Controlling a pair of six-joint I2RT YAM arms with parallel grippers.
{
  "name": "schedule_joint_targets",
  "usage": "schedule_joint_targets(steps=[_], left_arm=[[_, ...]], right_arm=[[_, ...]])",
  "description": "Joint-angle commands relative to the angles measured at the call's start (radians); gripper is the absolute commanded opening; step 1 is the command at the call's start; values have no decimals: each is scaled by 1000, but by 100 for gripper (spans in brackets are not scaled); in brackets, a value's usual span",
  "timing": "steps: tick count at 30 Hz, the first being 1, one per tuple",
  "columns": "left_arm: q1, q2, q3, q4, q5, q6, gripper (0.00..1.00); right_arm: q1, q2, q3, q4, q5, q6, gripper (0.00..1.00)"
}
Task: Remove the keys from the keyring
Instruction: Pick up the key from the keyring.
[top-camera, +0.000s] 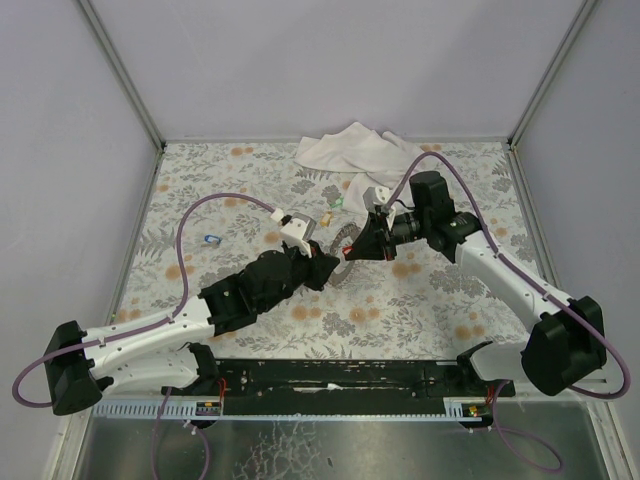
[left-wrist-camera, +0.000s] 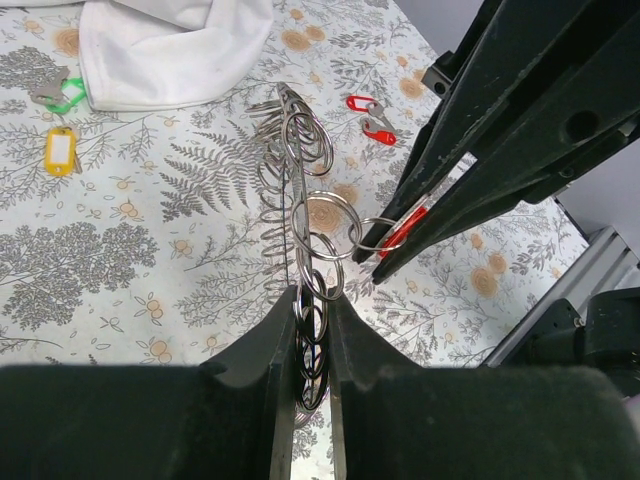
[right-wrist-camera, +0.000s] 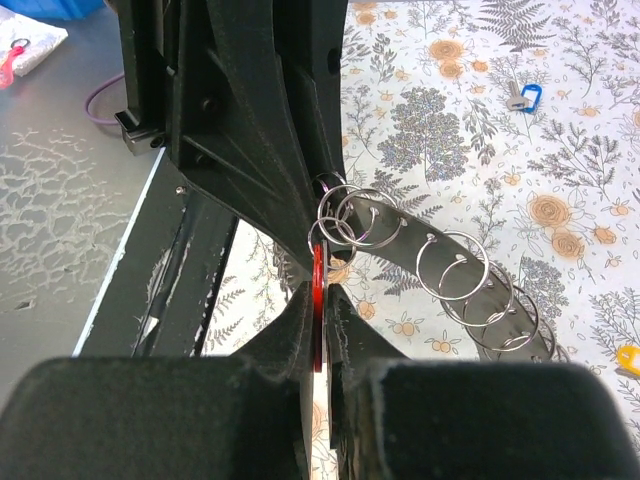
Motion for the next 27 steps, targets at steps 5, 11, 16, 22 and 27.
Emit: schedule_joint_targets(steps=[5,11,16,22,27], left_arm=[[1,-2,-4,71,-27,31,0],[1,6,-52,124,-17,38,0],[1,0,-108,195,4,39,5],[0,3,-147,226,6,41,18],[0,-23,-183,248,9,57,35]], right_arm=[[9,21,94,-119,55,-66,0],[9,23,118,-150,75,-72,0],[8,19,123,-149,45,-61,0],[8,30,122,-145,29,-48,0],[9,37,122,-142,17,-39,0]])
